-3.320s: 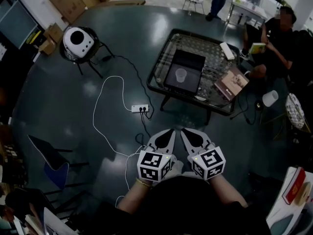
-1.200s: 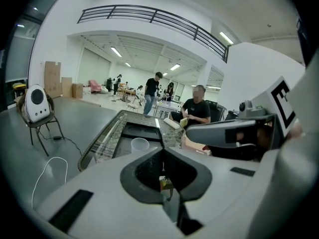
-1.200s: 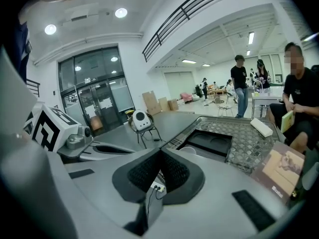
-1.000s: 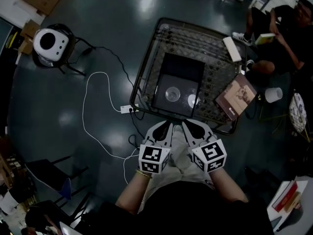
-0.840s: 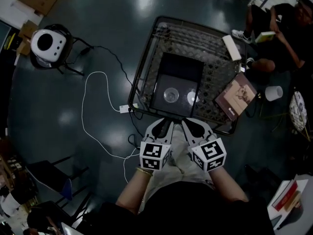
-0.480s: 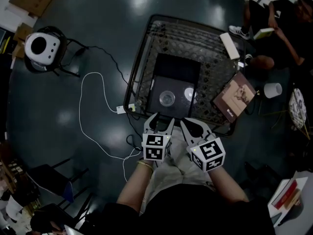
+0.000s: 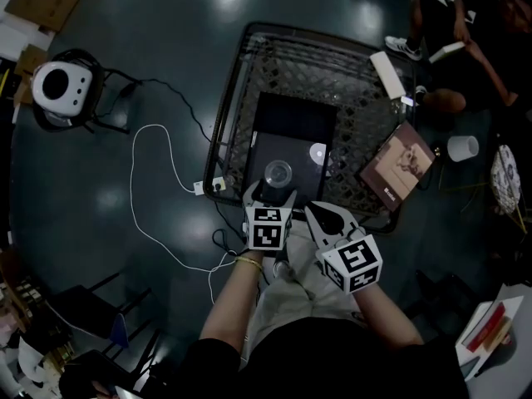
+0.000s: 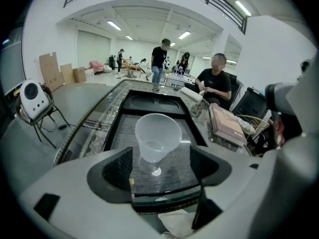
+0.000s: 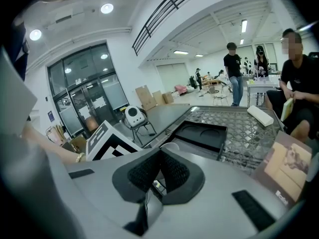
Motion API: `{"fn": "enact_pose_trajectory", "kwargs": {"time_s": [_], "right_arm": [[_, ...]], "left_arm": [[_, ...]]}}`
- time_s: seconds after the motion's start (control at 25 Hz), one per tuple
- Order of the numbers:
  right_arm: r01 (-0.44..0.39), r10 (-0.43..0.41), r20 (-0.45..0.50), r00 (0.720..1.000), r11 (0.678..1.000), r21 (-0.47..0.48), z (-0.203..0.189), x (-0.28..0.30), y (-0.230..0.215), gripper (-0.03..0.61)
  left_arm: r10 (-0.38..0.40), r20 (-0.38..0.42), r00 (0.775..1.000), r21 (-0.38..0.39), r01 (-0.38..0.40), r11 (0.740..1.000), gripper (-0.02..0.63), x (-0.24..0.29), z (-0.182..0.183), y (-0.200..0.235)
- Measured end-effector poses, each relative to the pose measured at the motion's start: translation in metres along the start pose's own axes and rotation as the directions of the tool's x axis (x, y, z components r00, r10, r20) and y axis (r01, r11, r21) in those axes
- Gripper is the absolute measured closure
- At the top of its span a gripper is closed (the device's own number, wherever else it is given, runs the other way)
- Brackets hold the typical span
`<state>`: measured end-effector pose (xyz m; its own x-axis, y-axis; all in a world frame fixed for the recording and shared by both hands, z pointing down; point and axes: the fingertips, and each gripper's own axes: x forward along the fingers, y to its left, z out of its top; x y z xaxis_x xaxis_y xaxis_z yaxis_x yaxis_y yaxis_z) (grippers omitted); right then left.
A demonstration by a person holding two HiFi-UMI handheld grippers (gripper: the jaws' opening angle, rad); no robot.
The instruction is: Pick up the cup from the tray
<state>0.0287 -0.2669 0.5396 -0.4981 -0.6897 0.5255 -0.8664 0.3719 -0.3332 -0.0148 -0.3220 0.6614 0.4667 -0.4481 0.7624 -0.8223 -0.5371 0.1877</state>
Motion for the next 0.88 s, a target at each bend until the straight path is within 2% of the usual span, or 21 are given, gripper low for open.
{"fn": "enact_pose_trajectory", "kwargs": {"time_s": [0.2, 0.44, 0.52, 0.6, 0.88], "right_arm": [[0.004, -0.004, -0.005, 1.000, 1.000, 0.016, -0.003, 0.001, -0.005, 0.568], [0.007, -0.007, -0.007, 1.000, 1.000, 0.027, -0.005, 0.001, -0.008, 0.568], [0.008, -0.008, -0.008, 1.000, 1.000, 0.030, -0.005, 0.002, -0.009, 0.568], [0.008, -0.008, -0.010, 1.000, 0.999, 0.031, -0.006, 0.002, -0.009, 0.568], [0.004, -0.004, -0.005, 1.000, 1.000, 0.022, -0.003, 0.002, -0.007, 0.568]], "left_arm": [[0.022, -0.047, 0.999, 0.065, -0.019, 0.998, 0.253, 0.020, 0.004, 0.003], [0.058, -0.097, 0.994, 0.101, -0.049, 0.994, 0.255, 0.038, 0.000, 0.010], [0.077, -0.096, 0.992, 0.105, -0.067, 0.992, 0.259, 0.039, 0.002, 0.014], [0.095, -0.081, 0.992, 0.107, -0.086, 0.991, 0.325, 0.038, 0.006, 0.017], [0.077, -0.061, 0.995, 0.094, -0.071, 0.993, 0.334, 0.025, 0.010, 0.018]]}}
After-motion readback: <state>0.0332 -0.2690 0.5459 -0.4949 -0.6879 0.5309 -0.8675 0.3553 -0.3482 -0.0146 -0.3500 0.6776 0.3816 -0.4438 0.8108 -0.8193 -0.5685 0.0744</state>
